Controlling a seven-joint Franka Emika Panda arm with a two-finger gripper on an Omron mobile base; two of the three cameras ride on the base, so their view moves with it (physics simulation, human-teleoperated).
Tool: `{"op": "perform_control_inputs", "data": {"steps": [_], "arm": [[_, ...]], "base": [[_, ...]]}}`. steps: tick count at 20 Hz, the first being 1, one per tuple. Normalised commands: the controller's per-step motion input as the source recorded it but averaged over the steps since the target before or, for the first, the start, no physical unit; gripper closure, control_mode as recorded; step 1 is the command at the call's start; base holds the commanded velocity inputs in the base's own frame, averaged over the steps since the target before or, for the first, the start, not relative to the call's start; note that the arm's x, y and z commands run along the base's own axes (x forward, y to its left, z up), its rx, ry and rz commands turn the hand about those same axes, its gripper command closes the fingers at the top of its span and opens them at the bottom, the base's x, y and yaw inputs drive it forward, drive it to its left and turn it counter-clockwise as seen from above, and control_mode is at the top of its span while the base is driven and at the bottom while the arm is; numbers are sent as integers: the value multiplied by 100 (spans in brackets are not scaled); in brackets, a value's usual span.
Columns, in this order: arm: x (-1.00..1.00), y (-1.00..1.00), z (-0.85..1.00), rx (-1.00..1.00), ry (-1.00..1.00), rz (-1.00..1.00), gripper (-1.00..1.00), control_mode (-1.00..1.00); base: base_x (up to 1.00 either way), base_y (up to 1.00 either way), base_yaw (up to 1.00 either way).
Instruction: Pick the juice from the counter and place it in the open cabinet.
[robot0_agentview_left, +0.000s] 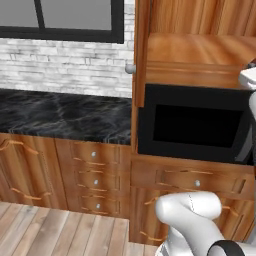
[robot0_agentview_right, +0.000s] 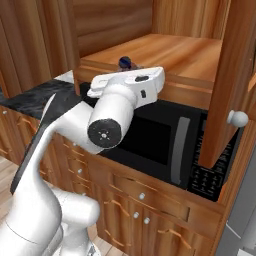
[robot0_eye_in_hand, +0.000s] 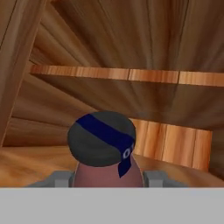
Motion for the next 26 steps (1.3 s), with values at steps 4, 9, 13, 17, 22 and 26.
{"op": "perform_control_inputs", "data": {"steps": [4, 9, 13, 17, 22, 26], "arm": [[4, 31, 5, -16, 0, -36, 100, -100], [1, 1, 3, -3, -1, -5, 100, -100], [0, -6, 15, 4, 0, -3, 100, -100], [0, -4, 16, 4, 0, -10, 100, -100], [25, -2, 30, 7, 16, -12, 100, -100], [25, -4, 30, 7, 17, -7, 100, -100]], "base": [[0, 0, 0], [0, 0, 0], [0, 0, 0], [0, 0, 0], [0, 0, 0], [0, 0, 0]]}}
